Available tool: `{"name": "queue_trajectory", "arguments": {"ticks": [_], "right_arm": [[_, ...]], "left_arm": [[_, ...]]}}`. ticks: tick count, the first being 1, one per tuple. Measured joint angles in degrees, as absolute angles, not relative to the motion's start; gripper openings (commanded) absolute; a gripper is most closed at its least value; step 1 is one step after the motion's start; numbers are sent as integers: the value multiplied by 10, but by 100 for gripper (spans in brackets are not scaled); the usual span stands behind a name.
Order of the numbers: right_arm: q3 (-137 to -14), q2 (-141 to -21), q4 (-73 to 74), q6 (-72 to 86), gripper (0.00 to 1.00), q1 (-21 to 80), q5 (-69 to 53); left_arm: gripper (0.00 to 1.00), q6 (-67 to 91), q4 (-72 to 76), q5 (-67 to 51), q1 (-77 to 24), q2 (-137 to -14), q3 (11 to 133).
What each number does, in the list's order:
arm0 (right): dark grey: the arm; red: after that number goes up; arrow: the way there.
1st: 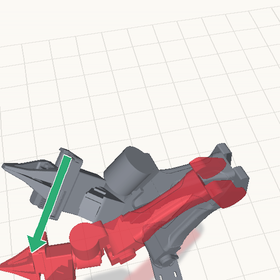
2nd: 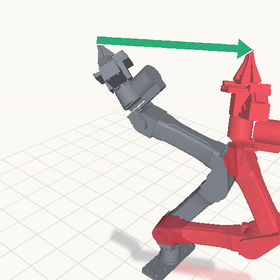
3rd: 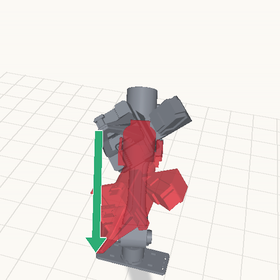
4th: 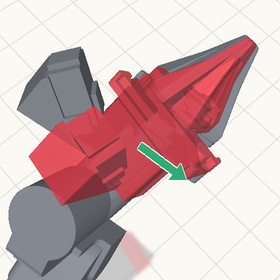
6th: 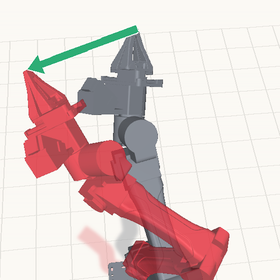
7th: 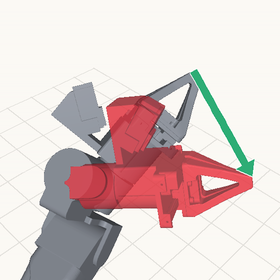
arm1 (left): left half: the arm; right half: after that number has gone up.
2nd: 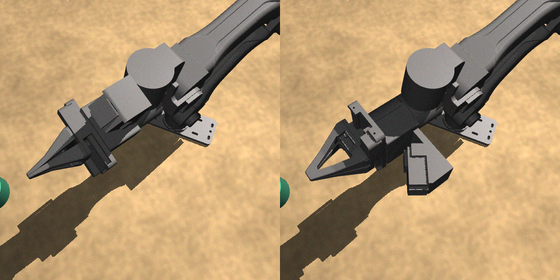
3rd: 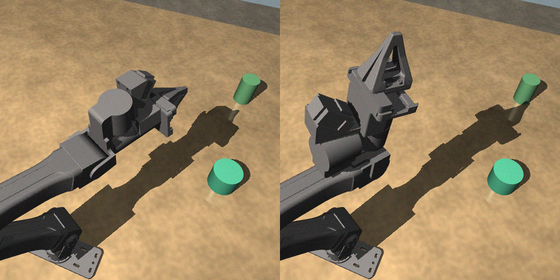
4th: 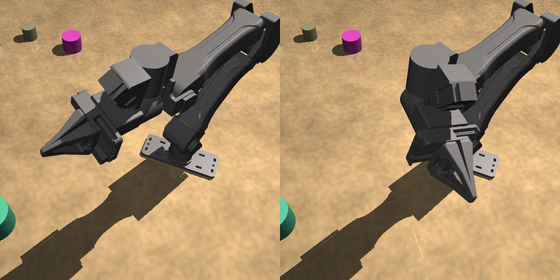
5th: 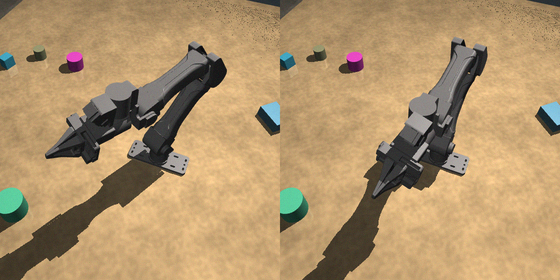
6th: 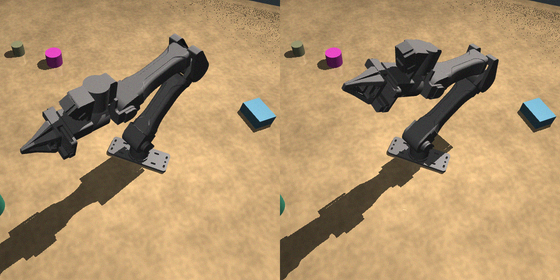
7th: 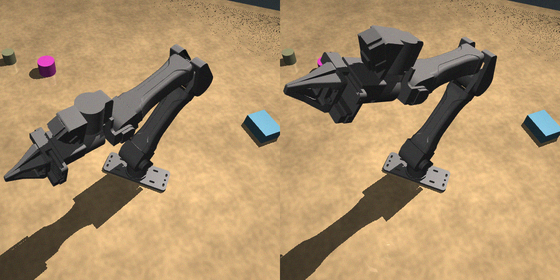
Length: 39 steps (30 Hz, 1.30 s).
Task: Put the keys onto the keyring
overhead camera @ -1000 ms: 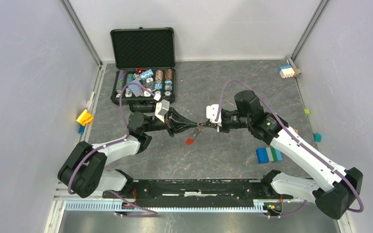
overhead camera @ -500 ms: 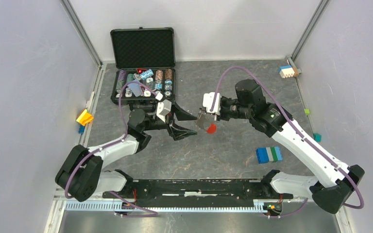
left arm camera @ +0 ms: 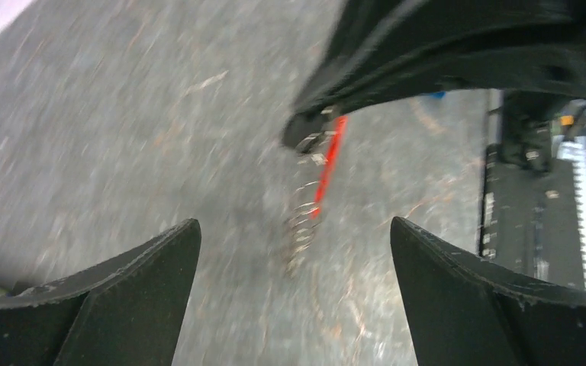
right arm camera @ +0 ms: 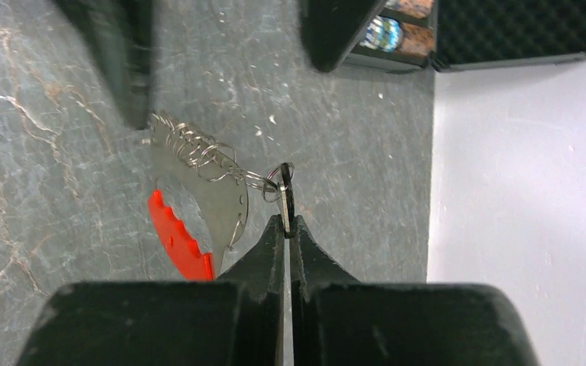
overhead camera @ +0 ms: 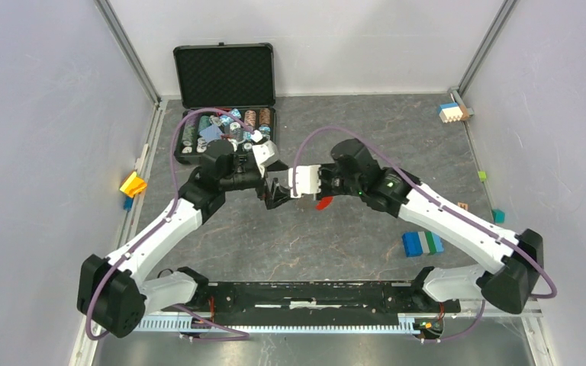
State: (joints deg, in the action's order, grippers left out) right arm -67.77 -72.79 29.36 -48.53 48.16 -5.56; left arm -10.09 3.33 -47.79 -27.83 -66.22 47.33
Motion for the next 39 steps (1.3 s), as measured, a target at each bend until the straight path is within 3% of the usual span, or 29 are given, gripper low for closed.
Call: {"name": "queue_trajectory", "arguments": {"ticks": [13,26,32,39], "right_arm": [[-645,-795,214,-465,0,522,-53],[-547,-948,117,-526,0,386,16],[-492,-956,43,-584,0,368,70],[-462,-967,-27,-641,7,369,125]], "left_arm": [[100,-155,-155,-194,-213,-561,467],[100,-193,-208,-175,-212,-528,445],[100,-198,-209,-167,-212,-528,444],[100,-198,-209,-166,-212,-528,439]]}}
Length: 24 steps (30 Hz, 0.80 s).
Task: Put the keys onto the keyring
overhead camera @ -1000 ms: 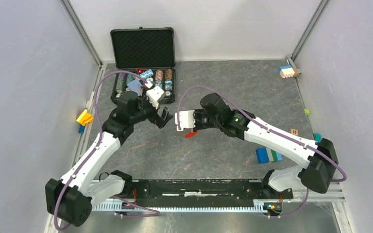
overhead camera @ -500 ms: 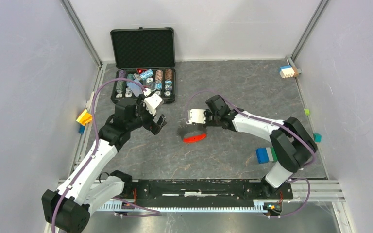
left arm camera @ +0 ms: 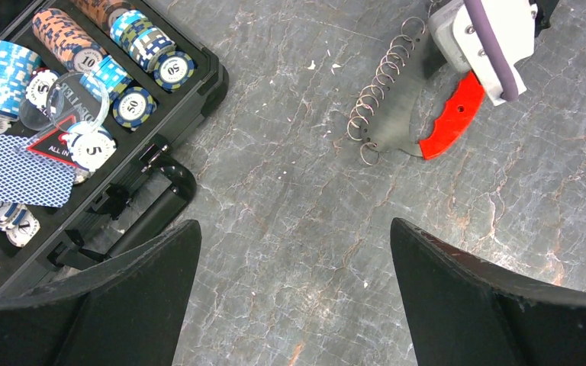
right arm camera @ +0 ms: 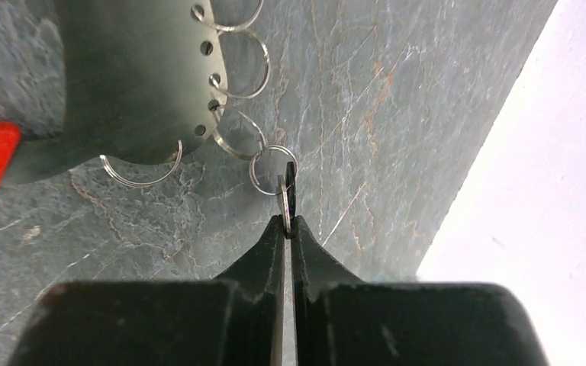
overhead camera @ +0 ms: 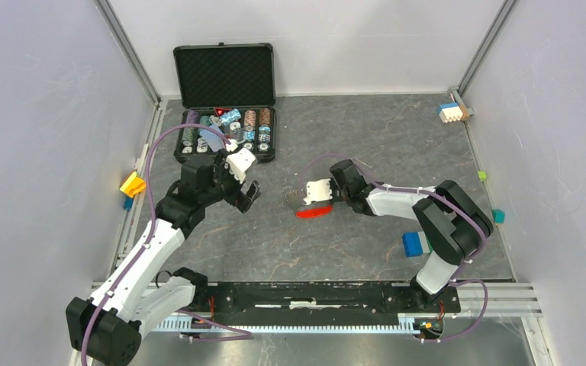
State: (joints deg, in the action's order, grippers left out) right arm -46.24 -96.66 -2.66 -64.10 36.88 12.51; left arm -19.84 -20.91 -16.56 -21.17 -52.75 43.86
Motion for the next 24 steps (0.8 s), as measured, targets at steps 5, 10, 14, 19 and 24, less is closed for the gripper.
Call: {"name": "queue_trajectory", "arguments": {"ticks": [5,10,14,19,24], "right_arm": [[-442,-977,-59,-674,7,369,158],[-442,-977,-70,-680,8,369,171],[-442,-983,-69,-672,10,374,173],[-442,-994,-74,-662,14,383,192],[-442,-1016,-81,-661,17,386,220]], "left_arm": [[100,-199,-209,-166,-212,-528,439],[100,-199,-209,-166,-212,-528,439],[100,-199,-207,-168,-212,-528,438],[100,-199,-198,-171,-212,-526,432],[100,-199,-195,-174,-212,-524,421]]}}
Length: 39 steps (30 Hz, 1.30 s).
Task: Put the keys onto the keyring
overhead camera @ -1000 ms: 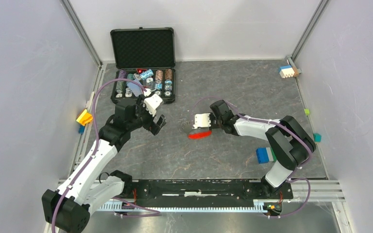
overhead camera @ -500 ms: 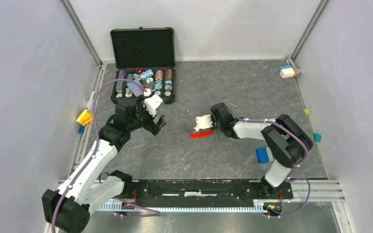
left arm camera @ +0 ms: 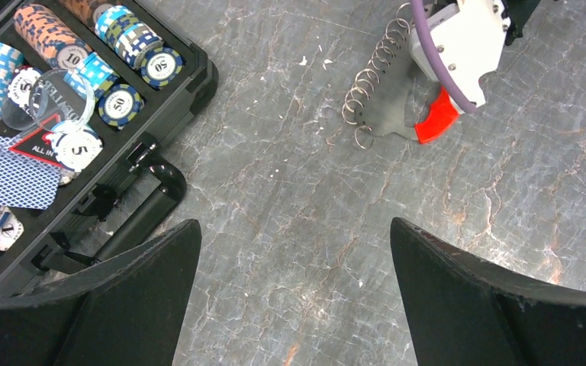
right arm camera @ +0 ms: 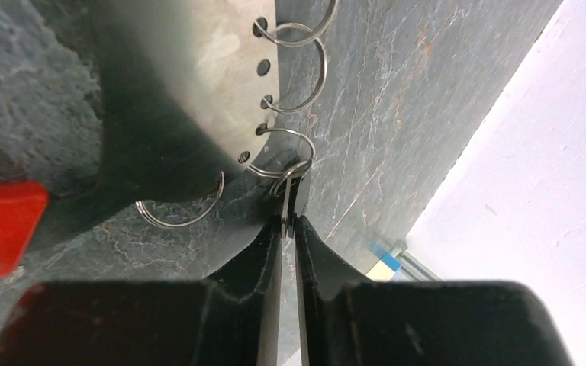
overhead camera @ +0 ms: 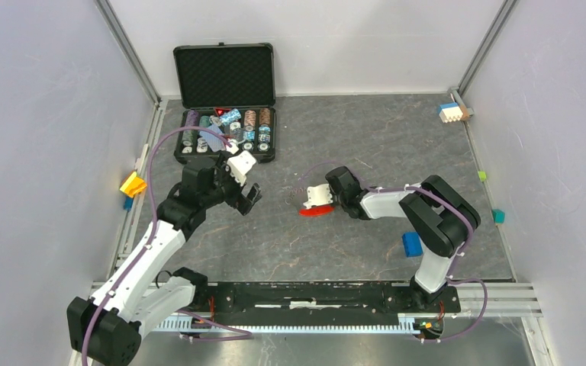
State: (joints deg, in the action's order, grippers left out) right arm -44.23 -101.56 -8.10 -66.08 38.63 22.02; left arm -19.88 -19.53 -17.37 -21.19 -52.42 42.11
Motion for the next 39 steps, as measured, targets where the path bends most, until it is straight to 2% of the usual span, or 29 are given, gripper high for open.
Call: {"name": "queue_trajectory", "arguments": {"ticks": [3,7,9,10,17,28,34,39], "right_arm": [[-442,-1021,-82,-661,28,386,235],[-444,-1022,-92,-669,76,386,262],[-450,-1021,-102,-675,95,386,278],[-455,-1019,-104,-676,98,385,283],[-467,-973,-18,-641,98,373,239],[-472,-806,112,-555,98,274,203],[-472,-731,125,-474,98,246,187],[-415,-630,103,-406,98,230,166]], "left_arm": [[100,-199,-195,-179,-212,-523,419],[100,-199,-194,-182,-212,-521,419],[100,-199,-193,-182,-212,-518,419],[100,-199,-193,-182,-212,-517,419],[100,-198,-192,-167,-212,-509,419],[100,-198,-193,-14,-212,-499,419],[100,-198,-193,58,-202,-491,418],[100,-209,-185,118,-193,-446,401]]}}
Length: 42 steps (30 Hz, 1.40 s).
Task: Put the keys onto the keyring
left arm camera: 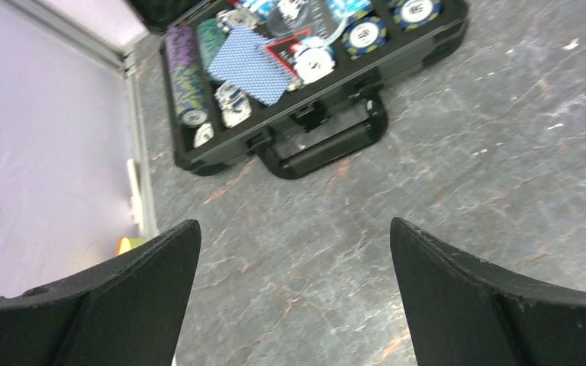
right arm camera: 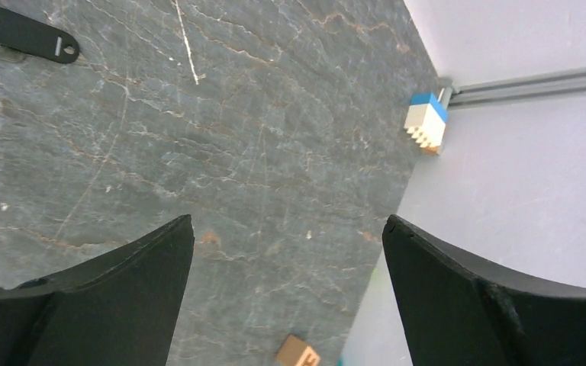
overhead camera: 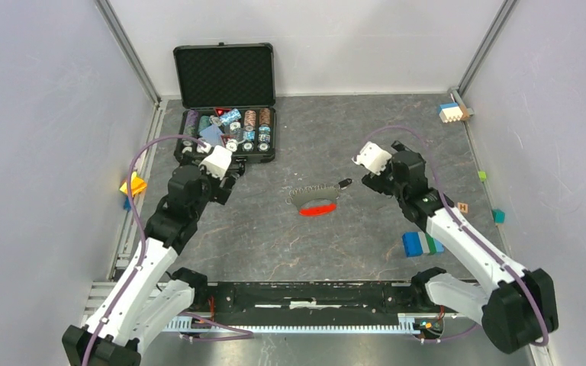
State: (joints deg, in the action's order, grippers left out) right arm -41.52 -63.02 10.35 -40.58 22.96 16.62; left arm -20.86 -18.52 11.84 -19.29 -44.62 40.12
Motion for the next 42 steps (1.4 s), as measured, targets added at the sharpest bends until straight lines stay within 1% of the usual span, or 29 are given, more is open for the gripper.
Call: {"name": "queue_trajectory", "arguments": {"ticks": [6,12,19,22,33,42], "right_arm": [[-369,-565,105,-333,98,216,124],[-334,-500,98,-292,98,199,65],[-275,-453,74,-250,98,154,26],[-271,-451,73,-239,98,133,21],[-271,-461,71,-236,98,126,17],[-271,-458,90,-236,98,126,-45]], "left_arm": [[100,-229,-183,162,-190,-403,357],[100,-228,-184,179,-190,-340,312],[100,-193,-161,171,-190,-267,259],[100,-183,-150,159,-190,-247,237],[100,-169,-135,144,-190,-256,230],[100,-179,-145,150,-190,-277,246]]}}
